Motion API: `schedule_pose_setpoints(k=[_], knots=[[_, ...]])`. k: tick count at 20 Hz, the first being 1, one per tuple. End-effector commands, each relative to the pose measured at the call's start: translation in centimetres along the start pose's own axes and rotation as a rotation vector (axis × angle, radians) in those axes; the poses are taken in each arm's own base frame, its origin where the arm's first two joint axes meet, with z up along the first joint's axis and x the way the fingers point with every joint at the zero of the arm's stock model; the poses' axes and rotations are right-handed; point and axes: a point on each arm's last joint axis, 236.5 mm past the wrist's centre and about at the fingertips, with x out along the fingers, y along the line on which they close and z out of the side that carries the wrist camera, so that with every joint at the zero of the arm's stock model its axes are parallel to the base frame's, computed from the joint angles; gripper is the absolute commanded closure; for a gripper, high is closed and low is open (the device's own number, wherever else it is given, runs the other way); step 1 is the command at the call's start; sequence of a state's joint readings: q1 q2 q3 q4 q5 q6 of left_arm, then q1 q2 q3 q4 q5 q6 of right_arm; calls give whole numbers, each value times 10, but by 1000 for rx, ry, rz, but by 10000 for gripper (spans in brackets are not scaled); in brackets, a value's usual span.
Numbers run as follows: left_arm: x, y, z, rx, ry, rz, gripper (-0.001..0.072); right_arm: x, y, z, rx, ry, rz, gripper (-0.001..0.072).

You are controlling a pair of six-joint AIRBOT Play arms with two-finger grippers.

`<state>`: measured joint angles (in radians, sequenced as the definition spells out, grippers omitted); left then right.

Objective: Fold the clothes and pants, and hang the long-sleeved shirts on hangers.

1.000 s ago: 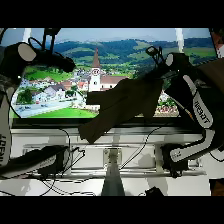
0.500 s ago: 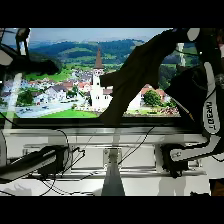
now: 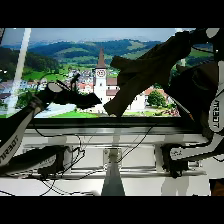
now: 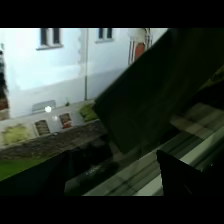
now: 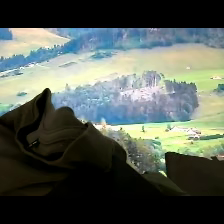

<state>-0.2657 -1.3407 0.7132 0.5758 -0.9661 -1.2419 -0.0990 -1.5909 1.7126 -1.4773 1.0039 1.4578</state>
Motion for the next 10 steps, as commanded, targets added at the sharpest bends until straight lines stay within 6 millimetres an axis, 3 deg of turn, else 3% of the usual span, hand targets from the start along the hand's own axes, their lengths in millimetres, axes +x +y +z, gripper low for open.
schedule_pose_setpoints(k=[1,7,9,10], knots=[[44,-13,-33,-101,111,-63,73,-1,4,-5,29,22,27,690],[58,-3,-32,-131,114,-47,99,-1,5,-8,29,36,29,690],[62,-9,-26,-146,81,-62,217,-1,5,-9,29,38,30,690],[64,-13,-22,-140,61,-71,227,-1,5,-9,29,39,30,690]])
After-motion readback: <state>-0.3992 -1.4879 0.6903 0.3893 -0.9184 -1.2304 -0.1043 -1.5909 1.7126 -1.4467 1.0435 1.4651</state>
